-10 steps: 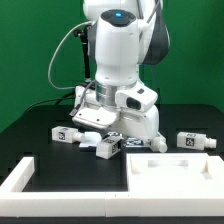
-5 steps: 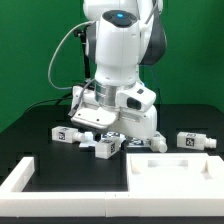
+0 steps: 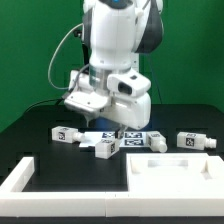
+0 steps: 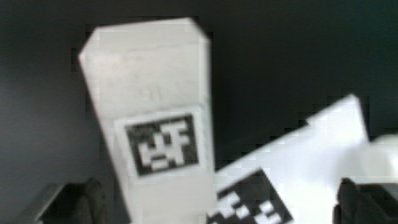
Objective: Assemble one leg
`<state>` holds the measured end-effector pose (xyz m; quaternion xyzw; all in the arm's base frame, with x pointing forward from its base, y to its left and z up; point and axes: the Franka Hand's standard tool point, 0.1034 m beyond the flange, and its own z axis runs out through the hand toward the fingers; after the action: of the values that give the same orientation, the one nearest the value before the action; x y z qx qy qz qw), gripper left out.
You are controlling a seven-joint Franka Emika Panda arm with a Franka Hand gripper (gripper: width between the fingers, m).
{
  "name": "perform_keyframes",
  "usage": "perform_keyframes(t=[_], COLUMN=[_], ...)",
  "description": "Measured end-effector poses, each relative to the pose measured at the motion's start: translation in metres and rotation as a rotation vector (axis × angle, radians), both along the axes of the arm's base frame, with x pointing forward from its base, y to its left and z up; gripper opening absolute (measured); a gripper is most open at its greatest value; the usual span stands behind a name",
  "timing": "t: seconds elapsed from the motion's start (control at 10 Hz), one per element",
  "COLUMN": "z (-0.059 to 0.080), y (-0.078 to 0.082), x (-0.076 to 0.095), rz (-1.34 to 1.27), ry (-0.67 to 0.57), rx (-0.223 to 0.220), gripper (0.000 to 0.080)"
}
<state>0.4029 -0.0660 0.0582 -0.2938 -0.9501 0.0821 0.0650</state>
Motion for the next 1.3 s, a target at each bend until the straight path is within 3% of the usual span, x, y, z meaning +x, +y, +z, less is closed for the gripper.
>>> perform_keyframes(t=[0.2, 0.5, 0.7, 1.3], z=[0.015, 0.005, 0.002, 0.003], y=[0.003, 0.007, 0.021, 0.026], x=[0.007, 0.010, 0.015, 0.019], rz=[-0.255, -0.639, -0.996, -1.336], ry=[-0.052, -0.106, -0.140, -0.200], rx=[-0.056, -0.131, -0.252, -0.285], gripper=[0.0649, 0.0649, 0.0649, 0.0649])
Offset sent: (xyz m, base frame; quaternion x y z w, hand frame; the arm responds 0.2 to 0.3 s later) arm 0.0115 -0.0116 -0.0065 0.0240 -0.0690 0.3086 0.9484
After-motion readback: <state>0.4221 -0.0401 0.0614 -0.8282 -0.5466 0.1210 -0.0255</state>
